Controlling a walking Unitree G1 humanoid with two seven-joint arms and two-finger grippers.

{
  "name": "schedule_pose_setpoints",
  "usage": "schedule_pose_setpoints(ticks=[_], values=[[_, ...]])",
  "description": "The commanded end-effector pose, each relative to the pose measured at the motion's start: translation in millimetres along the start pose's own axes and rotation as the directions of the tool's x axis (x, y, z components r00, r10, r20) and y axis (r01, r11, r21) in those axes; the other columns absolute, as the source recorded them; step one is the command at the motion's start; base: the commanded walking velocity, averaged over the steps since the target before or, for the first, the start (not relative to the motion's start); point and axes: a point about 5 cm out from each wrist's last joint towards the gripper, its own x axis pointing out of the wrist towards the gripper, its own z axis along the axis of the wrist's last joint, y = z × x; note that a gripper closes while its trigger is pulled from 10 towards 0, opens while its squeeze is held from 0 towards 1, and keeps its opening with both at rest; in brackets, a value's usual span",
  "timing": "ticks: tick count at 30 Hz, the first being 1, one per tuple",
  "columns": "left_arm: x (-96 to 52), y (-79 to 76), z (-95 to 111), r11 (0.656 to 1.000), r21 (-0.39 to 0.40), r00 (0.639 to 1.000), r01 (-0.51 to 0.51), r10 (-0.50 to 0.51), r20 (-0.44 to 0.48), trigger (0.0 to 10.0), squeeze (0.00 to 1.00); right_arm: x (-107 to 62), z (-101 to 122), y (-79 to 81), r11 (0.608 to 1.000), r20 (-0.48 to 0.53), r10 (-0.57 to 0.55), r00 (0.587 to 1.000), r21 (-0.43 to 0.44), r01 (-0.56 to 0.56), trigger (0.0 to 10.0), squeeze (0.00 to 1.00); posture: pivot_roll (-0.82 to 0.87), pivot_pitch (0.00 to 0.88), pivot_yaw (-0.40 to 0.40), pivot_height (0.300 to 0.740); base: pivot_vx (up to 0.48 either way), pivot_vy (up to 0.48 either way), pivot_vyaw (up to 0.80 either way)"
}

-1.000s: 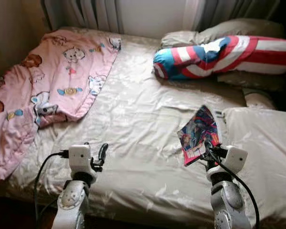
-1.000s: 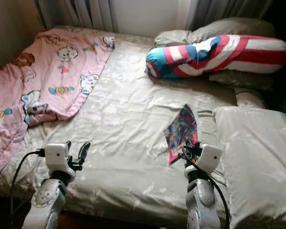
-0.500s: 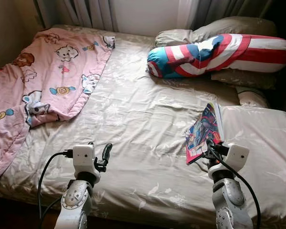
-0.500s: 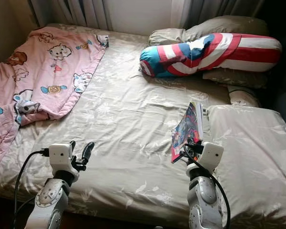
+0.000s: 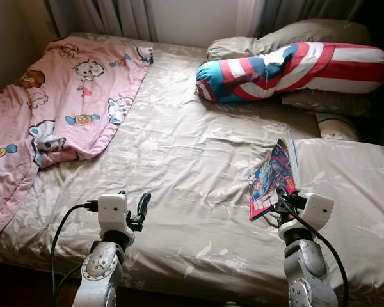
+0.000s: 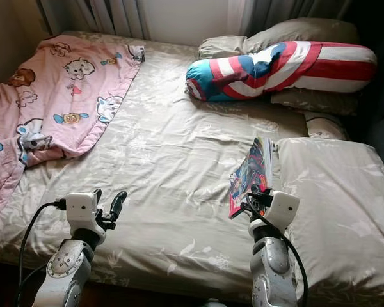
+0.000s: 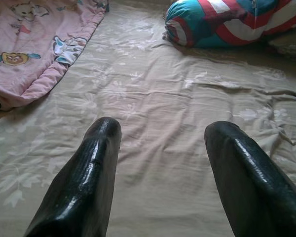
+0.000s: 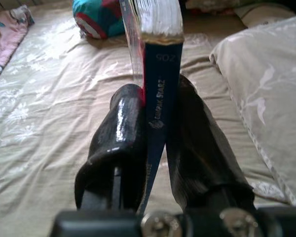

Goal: Clean up the room

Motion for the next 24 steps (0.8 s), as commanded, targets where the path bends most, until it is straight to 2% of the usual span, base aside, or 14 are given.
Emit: schedule_pose_setpoints(ticks=[1, 4, 17, 20, 24], values=[[-2.9, -0.4, 0.3, 1.000, 0.005, 1.000, 0.007, -0.007, -0.001, 10.0, 0.00, 1.0, 1.3, -0.4, 1.000, 0.007, -0.001, 1.000, -0.004, 0.001, 10.0, 0.00, 0.07, 0.153, -0.068, 0.680, 0.000, 0.000, 0.00], [-3.2, -0.3, 0.1, 1.000, 0.005, 1.000, 0.008, -0.008, -0.002, 10.0, 0.00, -0.3, 5.1, 0.6, 1.000, 0.048, 0.006, 0.999, 0.005, -0.006, 10.0, 0.00, 0.07, 0.150, -0.068, 0.670, 0.000, 0.000, 0.00], [-4.5, 1.0, 0.8, 1.000, 0.011, 1.000, 0.010, -0.010, -0.004, 10.0, 0.00, -1.0, -1.3, 3.7, 1.000, 0.001, 0.007, 1.000, -0.008, -0.007, 10.0, 0.00, 0.08, 0.153, -0.064, 0.670, 0.000, 0.000, 0.00], [-4.0, 0.4, 0.9, 1.000, 0.012, 1.000, 0.011, -0.011, -0.006, 10.0, 0.00, -1.5, 0.5, 1.8, 1.000, 0.021, 0.000, 1.000, -0.025, 0.000, 10.0, 0.00, 0.07, 0.169, -0.066, 0.646, 0.000, 0.000, 0.00], [-3.9, -0.1, 1.6, 1.000, 0.009, 1.000, 0.008, -0.008, -0.005, 10.0, 0.00, -2.4, 1.8, -0.1, 1.000, 0.032, -0.005, 0.999, -0.014, 0.005, 10.0, 0.00, 0.08, 0.180, -0.068, 0.646, 0.000, 0.000, 0.00]])
